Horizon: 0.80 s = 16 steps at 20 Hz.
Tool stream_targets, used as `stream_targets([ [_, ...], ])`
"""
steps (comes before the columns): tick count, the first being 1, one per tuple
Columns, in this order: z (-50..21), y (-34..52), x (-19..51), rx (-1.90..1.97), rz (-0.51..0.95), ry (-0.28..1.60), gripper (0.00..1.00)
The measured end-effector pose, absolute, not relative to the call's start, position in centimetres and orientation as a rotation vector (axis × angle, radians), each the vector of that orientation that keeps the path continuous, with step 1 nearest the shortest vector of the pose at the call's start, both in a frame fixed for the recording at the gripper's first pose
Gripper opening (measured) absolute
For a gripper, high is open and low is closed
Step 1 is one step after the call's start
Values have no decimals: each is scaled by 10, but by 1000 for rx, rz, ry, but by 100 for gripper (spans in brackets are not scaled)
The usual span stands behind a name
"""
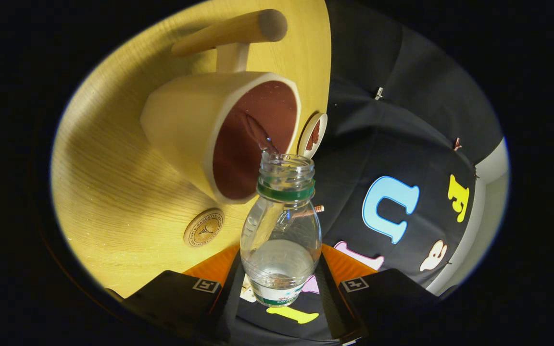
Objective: Take the bottle from table, then pour the juice into the cup, finally place the bottle on the coaster
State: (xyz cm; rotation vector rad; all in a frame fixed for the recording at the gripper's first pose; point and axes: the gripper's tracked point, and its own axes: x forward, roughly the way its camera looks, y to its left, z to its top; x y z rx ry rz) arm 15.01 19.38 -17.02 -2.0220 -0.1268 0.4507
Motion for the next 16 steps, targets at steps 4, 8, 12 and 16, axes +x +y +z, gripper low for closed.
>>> stream_targets([
  [4, -169, 195, 152, -2048, 458, -135, 76],
  [8, -165, 193, 155, -2075, 457, -138, 76],
  [12, -160, 193, 155, -2092, 460, -172, 76],
  [16, -158, 196, 152, -2106, 459, -198, 76],
])
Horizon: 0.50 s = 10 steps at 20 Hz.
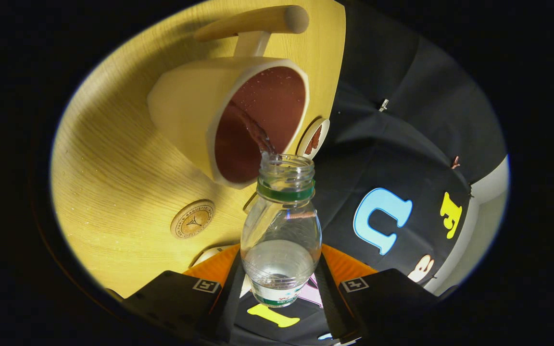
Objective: Take the bottle from table, then pour the juice into the cup, finally place the bottle on the coaster
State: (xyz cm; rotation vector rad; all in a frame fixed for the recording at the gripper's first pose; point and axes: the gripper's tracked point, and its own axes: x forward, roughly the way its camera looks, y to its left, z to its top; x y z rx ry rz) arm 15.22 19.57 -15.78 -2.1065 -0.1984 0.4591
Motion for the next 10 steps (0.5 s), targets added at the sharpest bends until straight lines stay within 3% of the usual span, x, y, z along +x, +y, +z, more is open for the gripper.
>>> stream_targets([
  [10, -147, 208, 153, -2163, 464, -296, 76],
])
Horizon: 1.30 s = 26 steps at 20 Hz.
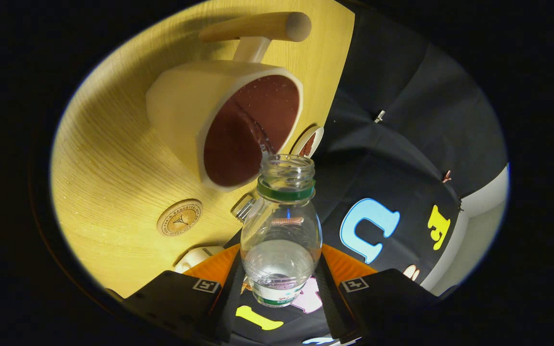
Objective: Take the bottle from table, then pour the juice into the cup, finally place the bottle on the coaster
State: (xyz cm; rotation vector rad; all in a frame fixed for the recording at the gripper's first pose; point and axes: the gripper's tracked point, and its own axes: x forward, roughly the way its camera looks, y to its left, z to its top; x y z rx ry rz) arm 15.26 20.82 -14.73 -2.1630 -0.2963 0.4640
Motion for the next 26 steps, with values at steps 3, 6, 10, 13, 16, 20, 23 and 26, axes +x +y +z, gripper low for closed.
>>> stream_targets([
  [3, -147, 210, 152, -2172, 469, -311, 76],
  [6, -147, 216, 147, -2193, 490, -347, 76],
  [10, -142, 218, 142, -2208, 498, -380, 76],
  [13, -139, 217, 144, -2216, 494, -384, 76],
  [16, -137, 220, 143, -2229, 495, -401, 76],
  [20, -136, 222, 144, -2234, 492, -405, 76],
  [23, -139, 226, 139, -2245, 507, -416, 76],
  [26, -140, 224, 140, -2251, 510, -410, 76],
])
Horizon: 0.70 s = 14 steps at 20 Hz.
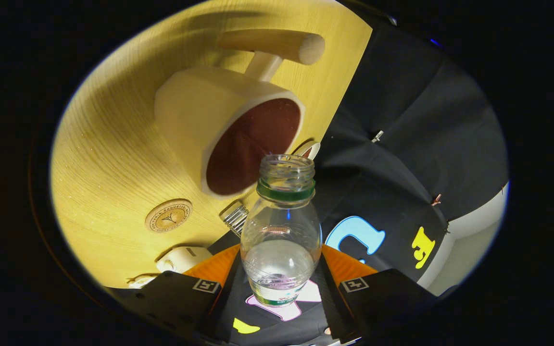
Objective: Take the bottle from table, then pour the juice into the cup, finally place the bottle on the coaster
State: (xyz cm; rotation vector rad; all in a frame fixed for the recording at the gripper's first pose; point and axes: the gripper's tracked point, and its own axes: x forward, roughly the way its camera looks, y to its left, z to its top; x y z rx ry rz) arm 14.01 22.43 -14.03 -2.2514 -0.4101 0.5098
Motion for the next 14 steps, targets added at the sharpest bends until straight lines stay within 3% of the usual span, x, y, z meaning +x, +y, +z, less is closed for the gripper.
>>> stream_targets([
  [14, -138, 216, 140, -2250, 507, -352, 76],
])
